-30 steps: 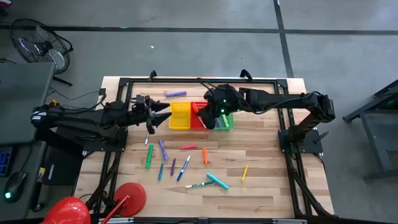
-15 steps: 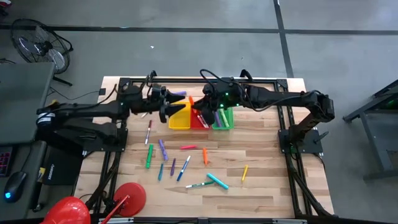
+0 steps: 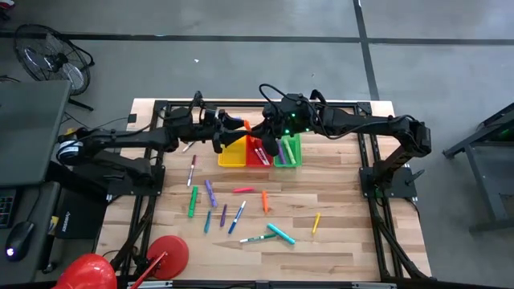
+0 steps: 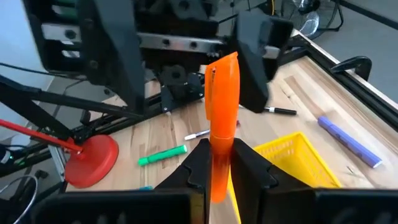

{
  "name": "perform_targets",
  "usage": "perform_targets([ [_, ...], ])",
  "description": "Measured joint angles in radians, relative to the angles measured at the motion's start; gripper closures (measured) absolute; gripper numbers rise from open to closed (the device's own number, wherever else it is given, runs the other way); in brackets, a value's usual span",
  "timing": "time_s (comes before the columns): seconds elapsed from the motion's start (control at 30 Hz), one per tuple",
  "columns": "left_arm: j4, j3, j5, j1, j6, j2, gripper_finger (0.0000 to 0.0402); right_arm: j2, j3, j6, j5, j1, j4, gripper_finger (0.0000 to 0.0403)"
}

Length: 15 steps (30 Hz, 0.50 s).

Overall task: Pick & Place Markers
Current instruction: Put the top orange pen into the yellow bin

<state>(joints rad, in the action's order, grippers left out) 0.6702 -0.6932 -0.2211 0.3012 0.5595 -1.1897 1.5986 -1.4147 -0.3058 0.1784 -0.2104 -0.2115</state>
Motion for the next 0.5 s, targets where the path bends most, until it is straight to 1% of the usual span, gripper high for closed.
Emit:
perform_targets([
  [0.13, 0.036, 0.003, 0.003, 0.000, 0.023, -0.036, 0.0137, 0.000, 0.000, 0.017, 0.013, 0.000, 0.000, 0.0373],
  [0.37, 0.106, -0.001, 0.033, 0.000, 0.041, -0.075, 0.0137, 0.000, 0.000, 0.022, 0.044, 0.000, 0.000, 0.0364],
  [0.5, 0.083, -0.030, 0.010, 0.000, 0.043, -0.086, 0.0143, 0.000, 0.000, 0.037, 0.047, 0.000, -0.001, 0.0371],
])
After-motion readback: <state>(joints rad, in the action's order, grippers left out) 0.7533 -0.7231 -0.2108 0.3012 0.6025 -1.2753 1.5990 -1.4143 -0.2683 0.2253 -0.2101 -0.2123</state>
